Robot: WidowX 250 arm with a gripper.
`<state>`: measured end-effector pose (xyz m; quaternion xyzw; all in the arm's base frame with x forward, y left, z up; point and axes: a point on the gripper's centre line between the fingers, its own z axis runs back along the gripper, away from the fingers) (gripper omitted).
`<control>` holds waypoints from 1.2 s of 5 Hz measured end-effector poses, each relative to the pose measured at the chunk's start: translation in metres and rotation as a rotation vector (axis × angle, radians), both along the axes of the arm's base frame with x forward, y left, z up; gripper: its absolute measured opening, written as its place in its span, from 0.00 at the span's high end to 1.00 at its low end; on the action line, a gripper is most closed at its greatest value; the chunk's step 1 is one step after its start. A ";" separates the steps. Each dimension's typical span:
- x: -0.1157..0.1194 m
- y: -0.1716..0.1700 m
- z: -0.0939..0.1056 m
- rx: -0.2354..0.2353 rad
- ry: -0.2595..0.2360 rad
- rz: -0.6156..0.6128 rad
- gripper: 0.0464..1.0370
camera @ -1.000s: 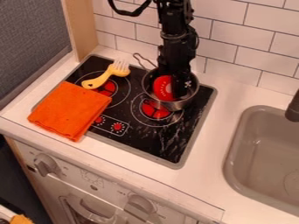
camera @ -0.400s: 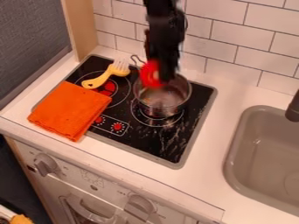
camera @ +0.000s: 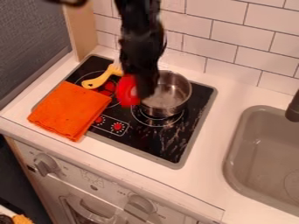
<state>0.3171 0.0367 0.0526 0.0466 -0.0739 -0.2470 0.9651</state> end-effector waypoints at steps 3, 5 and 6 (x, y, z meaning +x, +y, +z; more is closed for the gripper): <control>-0.040 -0.018 -0.025 0.065 0.006 -0.116 0.48; -0.042 -0.031 -0.014 0.180 0.046 -0.089 0.11; -0.037 -0.049 -0.015 0.180 0.042 -0.062 0.03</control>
